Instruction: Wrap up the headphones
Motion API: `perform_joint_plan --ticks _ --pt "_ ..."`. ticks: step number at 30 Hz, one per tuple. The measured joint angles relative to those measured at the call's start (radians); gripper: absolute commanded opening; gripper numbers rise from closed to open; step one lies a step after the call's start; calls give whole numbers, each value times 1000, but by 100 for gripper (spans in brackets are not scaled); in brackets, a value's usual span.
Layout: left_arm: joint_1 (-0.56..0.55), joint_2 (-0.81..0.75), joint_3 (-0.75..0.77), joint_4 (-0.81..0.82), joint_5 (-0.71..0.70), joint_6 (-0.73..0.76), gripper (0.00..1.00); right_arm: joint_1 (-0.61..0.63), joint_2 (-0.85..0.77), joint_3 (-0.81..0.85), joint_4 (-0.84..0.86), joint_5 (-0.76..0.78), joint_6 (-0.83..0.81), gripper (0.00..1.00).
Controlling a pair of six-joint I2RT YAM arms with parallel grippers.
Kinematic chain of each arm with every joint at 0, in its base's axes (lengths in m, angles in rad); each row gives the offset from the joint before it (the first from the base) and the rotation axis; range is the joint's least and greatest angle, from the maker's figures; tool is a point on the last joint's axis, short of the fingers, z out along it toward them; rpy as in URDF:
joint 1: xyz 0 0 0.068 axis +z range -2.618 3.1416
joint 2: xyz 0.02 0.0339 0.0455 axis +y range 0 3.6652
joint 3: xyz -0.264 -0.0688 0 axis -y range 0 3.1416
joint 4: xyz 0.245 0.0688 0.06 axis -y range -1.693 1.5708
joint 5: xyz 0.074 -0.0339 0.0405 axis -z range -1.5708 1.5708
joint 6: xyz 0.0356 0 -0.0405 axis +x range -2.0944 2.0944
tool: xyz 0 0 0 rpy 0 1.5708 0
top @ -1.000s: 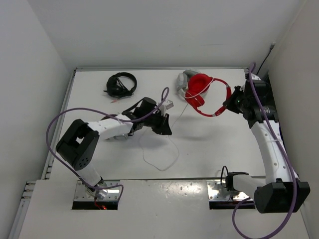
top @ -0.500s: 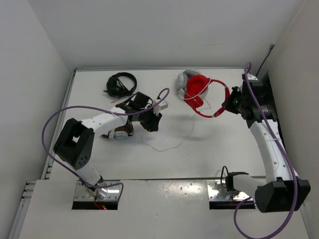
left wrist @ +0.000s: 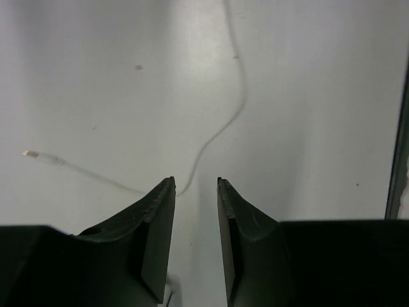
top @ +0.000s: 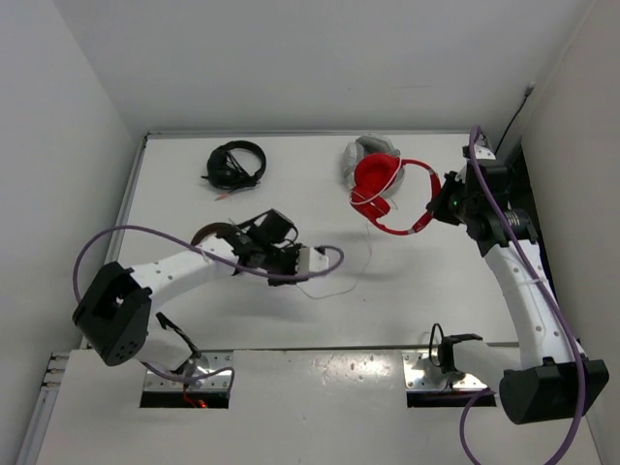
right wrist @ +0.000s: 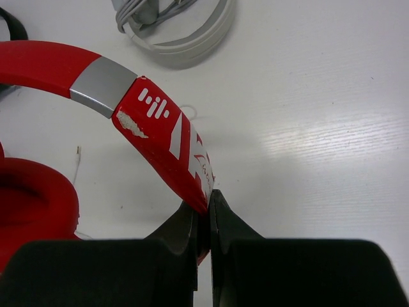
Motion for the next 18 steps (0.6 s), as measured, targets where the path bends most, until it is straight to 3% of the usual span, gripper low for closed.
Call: perform_joint_plan --ticks 6,18 --pt "-166 6 -63 5 -42 125 38 0 7 -1 -4 7 0 0" --pt "-197 178 -34 35 -92 262 37 0 22 -2 -4 -2 0 0"
